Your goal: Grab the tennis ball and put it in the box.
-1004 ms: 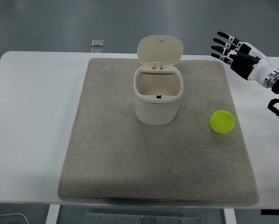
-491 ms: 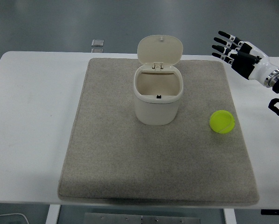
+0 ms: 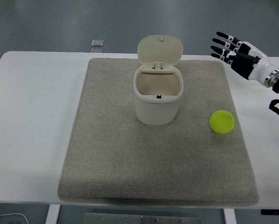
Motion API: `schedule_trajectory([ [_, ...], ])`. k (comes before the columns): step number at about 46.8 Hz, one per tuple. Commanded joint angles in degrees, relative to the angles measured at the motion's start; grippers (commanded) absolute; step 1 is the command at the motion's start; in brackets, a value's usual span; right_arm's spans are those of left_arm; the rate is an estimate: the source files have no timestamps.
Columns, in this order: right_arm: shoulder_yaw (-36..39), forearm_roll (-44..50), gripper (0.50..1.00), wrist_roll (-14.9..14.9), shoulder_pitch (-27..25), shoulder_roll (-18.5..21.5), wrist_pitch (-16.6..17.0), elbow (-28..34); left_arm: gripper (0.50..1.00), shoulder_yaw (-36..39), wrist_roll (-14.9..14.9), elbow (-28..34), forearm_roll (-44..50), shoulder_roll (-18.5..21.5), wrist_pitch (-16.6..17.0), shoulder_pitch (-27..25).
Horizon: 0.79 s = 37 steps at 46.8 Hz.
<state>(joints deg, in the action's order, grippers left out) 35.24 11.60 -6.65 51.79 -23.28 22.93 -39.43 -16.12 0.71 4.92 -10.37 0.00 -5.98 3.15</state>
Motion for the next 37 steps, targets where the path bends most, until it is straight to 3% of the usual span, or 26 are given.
schedule_trajectory([
  [1, 0.0, 0.79, 0.913, -0.03, 0.24, -0.1, -0.25, 0.05, 0.992, 0.03, 0.0, 0.0, 0.0, 0.0, 0.0, 0.01],
  [19, -0.17, 4.31, 0.913, -0.03, 1.56, -2.65, -0.69, -0.03, 0.992, -0.05, 0.0, 0.0, 0.0, 0.0, 0.0, 0.01],
  [37, -0.08, 11.25, 0.911, -0.29, 3.67, -6.86, 2.82, -0.82, 0.992, 0.03, 0.0, 0.0, 0.0, 0.0, 0.0, 0.01],
])
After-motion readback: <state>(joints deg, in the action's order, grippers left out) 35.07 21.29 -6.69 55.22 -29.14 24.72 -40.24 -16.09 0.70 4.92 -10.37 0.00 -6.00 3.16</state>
